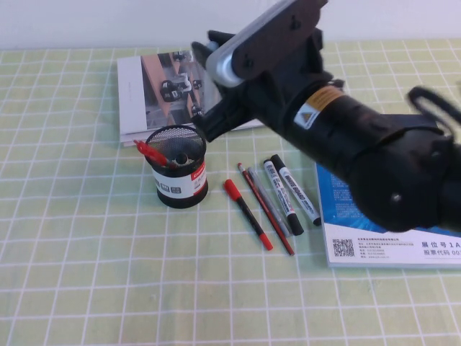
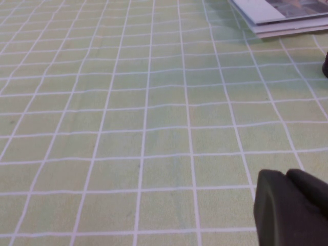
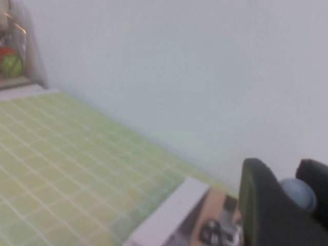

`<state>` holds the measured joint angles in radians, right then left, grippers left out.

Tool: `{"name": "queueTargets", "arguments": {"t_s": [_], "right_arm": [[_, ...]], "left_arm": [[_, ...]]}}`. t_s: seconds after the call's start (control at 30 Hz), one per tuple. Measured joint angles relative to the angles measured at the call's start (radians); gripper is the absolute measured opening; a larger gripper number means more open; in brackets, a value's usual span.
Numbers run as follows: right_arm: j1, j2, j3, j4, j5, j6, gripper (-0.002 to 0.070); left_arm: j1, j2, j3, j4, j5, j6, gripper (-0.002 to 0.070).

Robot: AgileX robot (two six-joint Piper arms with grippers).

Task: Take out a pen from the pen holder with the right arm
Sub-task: 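Take a marker out of the pen holder and lay it on the table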

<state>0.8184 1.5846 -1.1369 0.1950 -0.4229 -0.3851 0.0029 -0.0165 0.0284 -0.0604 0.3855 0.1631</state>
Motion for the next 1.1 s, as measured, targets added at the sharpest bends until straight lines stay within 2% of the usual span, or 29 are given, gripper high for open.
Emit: {"name": "queueTargets", "arguments": {"t_s": [0.2,0.33,0.43,0.57,0.83,0.97,1.1], "right_arm": [[-0.012,-0.066,0.0,0.375,0.205,-0.31,0.0083],[-0.062,-0.074,0.0,0.484,0.349,-0.368,0.0083],[-0.108,-0.067,-0.012,0.495,0.48,-0.325,0.0083],[-0.16,-0.027,-0.074,0.431,0.654,-0.181,0.0083],[-0.198,0.135,-0.362,0.079,1.087,0.255,0.0083],[-0.198,0.264,-0.548,-0.041,1.299,0.323,0.0083],[-0.198,0.369,-0.681,-0.081,1.362,0.327,0.0083]], "left_arm": [[0.0,0.0,0.0,0.0,0.0,0.0,-0.0005],[0.0,0.0,0.0,0.0,0.0,0.0,-0.0005],[0.0,0.0,0.0,0.0,0.0,0.0,-0.0005],[0.0,0.0,0.0,0.0,0.0,0.0,-0.0005],[0.0,0.0,0.0,0.0,0.0,0.0,-0.0005],[0.0,0.0,0.0,0.0,0.0,0.0,-0.0005],[0.0,0.0,0.0,0.0,0.0,0.0,-0.0005]]}}
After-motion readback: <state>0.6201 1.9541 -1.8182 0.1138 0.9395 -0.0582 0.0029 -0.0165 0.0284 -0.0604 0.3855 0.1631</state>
